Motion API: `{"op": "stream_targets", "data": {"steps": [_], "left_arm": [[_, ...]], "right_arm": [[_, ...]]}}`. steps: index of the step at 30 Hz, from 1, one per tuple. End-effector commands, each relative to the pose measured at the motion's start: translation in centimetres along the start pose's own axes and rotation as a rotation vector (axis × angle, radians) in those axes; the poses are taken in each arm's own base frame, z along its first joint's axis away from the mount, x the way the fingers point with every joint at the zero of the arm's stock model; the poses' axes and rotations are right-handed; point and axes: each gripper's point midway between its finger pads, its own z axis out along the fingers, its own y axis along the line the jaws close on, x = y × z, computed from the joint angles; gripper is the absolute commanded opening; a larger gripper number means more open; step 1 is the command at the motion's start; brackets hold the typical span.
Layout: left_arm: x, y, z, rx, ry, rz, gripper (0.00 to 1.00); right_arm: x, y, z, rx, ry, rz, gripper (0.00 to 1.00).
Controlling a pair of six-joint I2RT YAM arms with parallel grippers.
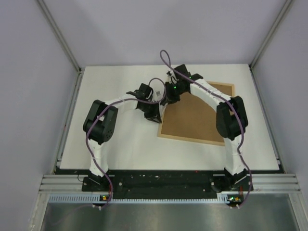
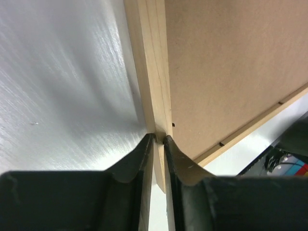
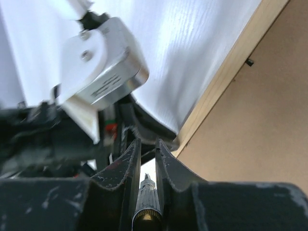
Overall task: Take the photo out of the frame
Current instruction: Release the photo frame item from the photo frame, then adjust the photo frame item on the photo frame.
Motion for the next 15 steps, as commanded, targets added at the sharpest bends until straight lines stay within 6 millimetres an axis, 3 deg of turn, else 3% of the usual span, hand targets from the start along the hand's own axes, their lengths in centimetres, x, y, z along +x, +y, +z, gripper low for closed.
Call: {"op": "stream_targets", "data": {"steps": [1,4,9,15], "left_arm": [[-1.9,-2.1,-1.1,0.041,-0.063,0.068,0.25],[-2.5,-2.3,-1.5,0.036,-0.075,0.088,0.33],[-3.8,-3.0,-1.8,0.024,-0.087,0.116,0.39],[-4.1,-2.5,-0.2,-0.114,-0.052,0.163,0.40]], "right_arm": [[-1.0,3.8,-7.4,-0.242,-0.026,-0.108,0.00],[0.9,1.1,-7.9,-0.261,0.025,-0.144,0.00],[4.4,-4.9,-6.2,-0.199,0.101,-0.147,0.00],[4.8,-9.8,-4.2,-0.104,0.087,-0.096,0.00]]}}
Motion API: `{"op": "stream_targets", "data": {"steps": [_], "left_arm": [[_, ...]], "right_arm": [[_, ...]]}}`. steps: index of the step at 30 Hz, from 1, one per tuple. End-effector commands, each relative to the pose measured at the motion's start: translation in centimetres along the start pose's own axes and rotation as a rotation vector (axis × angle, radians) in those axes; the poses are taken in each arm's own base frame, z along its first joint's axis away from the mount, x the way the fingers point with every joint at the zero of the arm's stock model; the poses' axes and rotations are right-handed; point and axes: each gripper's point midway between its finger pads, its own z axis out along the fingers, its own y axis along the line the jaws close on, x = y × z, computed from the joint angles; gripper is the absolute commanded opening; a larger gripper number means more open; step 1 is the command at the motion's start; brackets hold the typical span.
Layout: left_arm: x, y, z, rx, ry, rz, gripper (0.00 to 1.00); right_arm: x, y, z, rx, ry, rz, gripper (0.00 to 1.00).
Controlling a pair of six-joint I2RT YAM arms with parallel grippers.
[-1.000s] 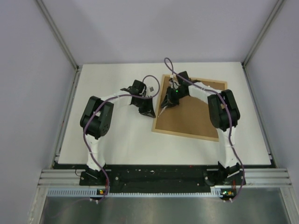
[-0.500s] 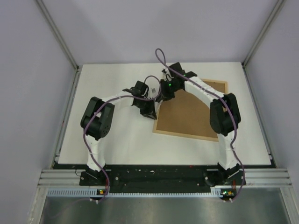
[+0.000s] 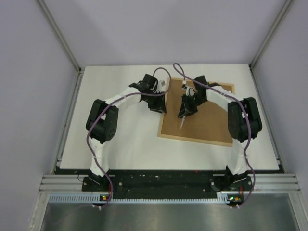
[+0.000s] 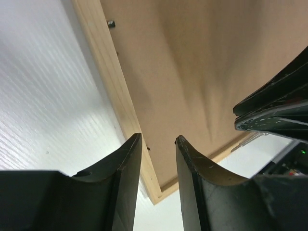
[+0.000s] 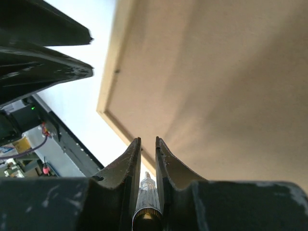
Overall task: Take the photo out of the frame
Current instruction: Adjust the photo frame item on the photo frame.
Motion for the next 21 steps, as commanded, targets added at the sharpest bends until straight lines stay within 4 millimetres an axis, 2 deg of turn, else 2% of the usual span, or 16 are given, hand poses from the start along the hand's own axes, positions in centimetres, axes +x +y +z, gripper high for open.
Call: {"op": "stream_targets", "data": {"steps": [1,6,13,16,19,21], "left_arm": [[0.6,0.5,1.6,-0.134,0.055,0.076,0.40],[2.5,2.3,2.9,-0.226,0.130,0.075,0.43],[2.4,2.5,1.4,-0.294,0.108,0.088,0.51],[1.9,1.8,0.1,-0.286,0.067,0.094,0.52],[1.4,0.0,-1.0,-0.221,0.020,0.098,0.52],[1.3,-1.0,-1.6,-0.188,0.015,0.092,0.52]], "right_arm": [[-1.0,-2.3,0.3,0.024,-0.052,-0.044,0.00],[-0.9,-2.9,0.2,0.036,-0.079,-0.040,0.00],[-1.0,-3.5,0.1,0.067,-0.096,-0.044,0.00],[-0.9,-3.9,0.6,0.069,-0.092,-0.034,0.00],[-1.0,-4.6,1.1,0.083,-0.091,-0.023,0.00],[-1.8,-5.0,1.4,0.063,-0.123,-0.005,0.00]]}}
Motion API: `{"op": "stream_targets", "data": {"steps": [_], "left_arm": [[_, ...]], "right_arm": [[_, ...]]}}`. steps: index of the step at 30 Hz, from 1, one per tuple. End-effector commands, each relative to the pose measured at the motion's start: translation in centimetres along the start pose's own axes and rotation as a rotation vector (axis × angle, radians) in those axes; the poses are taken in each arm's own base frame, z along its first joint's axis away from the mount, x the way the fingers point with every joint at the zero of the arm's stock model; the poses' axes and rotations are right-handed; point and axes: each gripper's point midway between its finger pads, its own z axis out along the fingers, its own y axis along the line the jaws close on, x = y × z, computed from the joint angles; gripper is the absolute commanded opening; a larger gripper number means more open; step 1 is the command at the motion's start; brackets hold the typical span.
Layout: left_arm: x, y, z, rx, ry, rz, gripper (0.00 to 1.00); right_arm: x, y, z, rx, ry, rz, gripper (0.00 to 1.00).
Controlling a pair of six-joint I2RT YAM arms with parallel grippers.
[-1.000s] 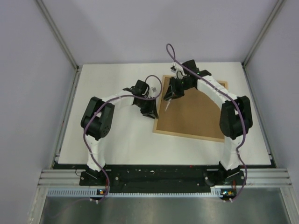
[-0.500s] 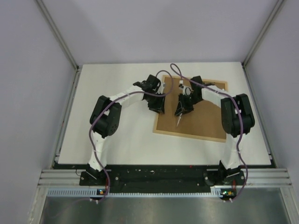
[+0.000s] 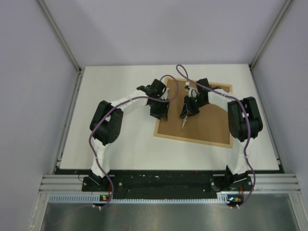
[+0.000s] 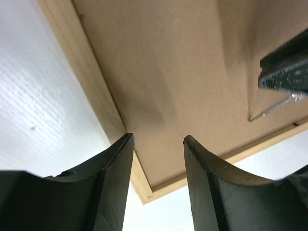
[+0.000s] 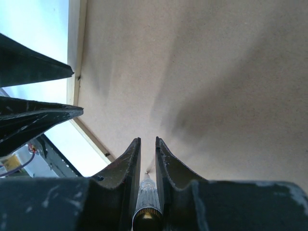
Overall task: Take the photo out of the frame
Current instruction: Adjust the photo frame item on the photo frame.
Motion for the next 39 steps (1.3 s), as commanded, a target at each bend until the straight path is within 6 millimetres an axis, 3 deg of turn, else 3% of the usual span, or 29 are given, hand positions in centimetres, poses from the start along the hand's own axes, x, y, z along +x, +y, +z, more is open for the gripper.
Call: {"op": "stream_targets", "data": {"steps": [1,7,13,16,26,33,39], "left_arm": [[-1.2,-0.8,-3.9,0.005,-0.073,0.002,0.52],[-1.4,0.2,-4.5,-0.075,-0.099,0.035,0.52],[-0.3,1.5,-2.4,-0.150,-0.053,0.060,0.52],[0.2,2.1,-1.3,-0.174,-0.024,0.066,0.52],[1.5,3.3,0.6,-0.205,0.033,0.059,0.51],[1.7,3.1,0.9,-0.199,0.042,0.059,0.39],[1.6,2.5,0.2,-0.177,0.030,0.061,0.34]], "right_arm": [[-2.5,-0.7,0.3,-0.035,-0.098,-0.003,0.00],[-7.2,1.1,0.5,-0.184,-0.151,0.069,0.00],[-12.8,2.6,1.0,-0.289,-0.262,0.135,0.00],[-14.5,3.0,1.0,-0.310,-0.302,0.159,0.00],[-15.2,3.8,0.0,-0.326,-0.347,0.147,0.00],[-14.8,3.5,0.2,-0.314,-0.351,0.145,0.00],[-14.7,2.7,0.9,-0.292,-0.348,0.157,0.00]]}}
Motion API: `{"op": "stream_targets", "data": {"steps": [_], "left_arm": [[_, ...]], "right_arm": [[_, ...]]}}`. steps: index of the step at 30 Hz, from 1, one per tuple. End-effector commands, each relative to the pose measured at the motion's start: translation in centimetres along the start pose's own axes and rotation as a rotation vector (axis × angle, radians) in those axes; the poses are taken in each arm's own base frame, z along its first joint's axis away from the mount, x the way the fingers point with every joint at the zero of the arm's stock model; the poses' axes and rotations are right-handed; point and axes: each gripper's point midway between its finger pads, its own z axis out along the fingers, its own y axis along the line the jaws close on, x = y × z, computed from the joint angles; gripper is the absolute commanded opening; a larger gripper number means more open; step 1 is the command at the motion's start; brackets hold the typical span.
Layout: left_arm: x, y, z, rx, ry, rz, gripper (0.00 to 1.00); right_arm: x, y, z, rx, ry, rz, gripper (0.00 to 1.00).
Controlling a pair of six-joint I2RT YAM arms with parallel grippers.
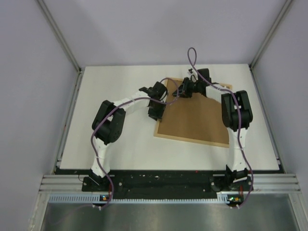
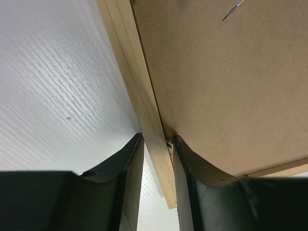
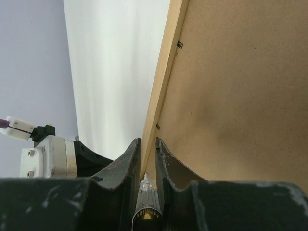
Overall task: Take the photo out of the frame
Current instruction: Adjust the photo frame item on the photo frame.
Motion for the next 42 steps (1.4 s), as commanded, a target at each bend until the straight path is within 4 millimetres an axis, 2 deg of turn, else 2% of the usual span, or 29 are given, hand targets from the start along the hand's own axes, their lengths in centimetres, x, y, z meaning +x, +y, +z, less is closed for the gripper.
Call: {"op": "stream_targets", "data": {"steps": [1,8,14,20,29,37,42], "left_arm": [[0.1,-0.1,-0.4,-0.006,-0.005,0.022,0.33],[-0.1,-0.5,-0.7,0.005,-0.013,0.020,0.23],[-0.3,-1.3,-1.4,0.059,-0.029,0.016,0.00],[-0.2,-3.0,-2.4,0.240,-0.039,-0.018,0.00],[0.8,-4.4,-2.5,0.493,-0.034,-0.082,0.00],[1.4,-5.4,-3.7,0.642,-0.053,-0.116,0.00],[-0.6,-4.4,-5.8,0.676,-0.125,-0.150,0.00]], "right_arm": [[-0.9,1.1,-0.4,-0.019,-0.034,-0.045,0.00],[-0.9,1.0,-0.2,-0.009,-0.033,-0.048,0.00],[-0.6,-0.2,0.6,0.026,-0.019,-0.041,0.00],[-0.6,-1.2,1.4,0.038,0.004,-0.012,0.00],[0.0,-1.2,1.7,0.016,0.039,0.030,0.00],[0.7,-1.0,1.7,-0.004,0.060,0.052,0.00],[1.4,-0.1,1.0,-0.031,0.070,0.061,0.00]]}}
